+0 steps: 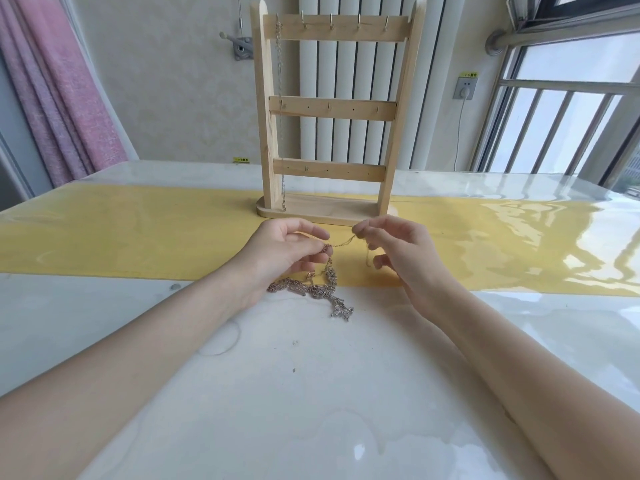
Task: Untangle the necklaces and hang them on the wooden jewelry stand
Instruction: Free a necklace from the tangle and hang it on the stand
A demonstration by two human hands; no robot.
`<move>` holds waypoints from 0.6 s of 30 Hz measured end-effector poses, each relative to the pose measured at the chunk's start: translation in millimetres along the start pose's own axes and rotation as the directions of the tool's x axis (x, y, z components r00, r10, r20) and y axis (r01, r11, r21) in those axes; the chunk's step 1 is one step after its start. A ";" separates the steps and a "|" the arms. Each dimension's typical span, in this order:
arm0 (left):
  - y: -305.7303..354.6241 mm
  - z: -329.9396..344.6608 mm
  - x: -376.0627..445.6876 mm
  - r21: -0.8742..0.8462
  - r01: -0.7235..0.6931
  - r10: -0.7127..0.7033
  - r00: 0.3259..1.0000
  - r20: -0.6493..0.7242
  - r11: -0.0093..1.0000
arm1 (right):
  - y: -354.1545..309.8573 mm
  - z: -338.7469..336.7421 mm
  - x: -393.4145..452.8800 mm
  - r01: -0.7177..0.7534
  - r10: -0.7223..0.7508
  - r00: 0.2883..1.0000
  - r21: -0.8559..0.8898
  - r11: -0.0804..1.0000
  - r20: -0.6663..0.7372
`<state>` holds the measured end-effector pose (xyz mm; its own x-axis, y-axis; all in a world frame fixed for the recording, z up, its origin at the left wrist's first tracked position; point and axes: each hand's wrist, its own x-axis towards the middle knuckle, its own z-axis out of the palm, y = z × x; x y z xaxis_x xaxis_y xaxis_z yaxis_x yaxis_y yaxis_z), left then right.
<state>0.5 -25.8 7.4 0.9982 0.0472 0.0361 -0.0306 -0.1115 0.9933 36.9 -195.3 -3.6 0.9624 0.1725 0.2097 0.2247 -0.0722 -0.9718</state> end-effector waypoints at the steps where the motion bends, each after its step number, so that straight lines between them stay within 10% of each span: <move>1: 0.1 0.1 -0.1 -0.009 -0.007 0.007 1.000 -0.004 1.000 | 0.7 1.6 0.1 0.031 -0.033 0.999 -0.106 0.994 -0.023; 18: 3.3 6.8 -5.3 0.299 -0.168 0.163 0.986 0.044 0.939 | -6.3 13.3 -6.4 0.128 -0.132 0.991 -0.378 0.917 0.015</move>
<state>-4.5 -33.2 9.7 0.9812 -0.0152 0.1925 -0.1818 -0.4093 0.8941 27.2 -182.9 -0.2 0.9219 0.1948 0.3348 0.3868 -0.4153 -0.8234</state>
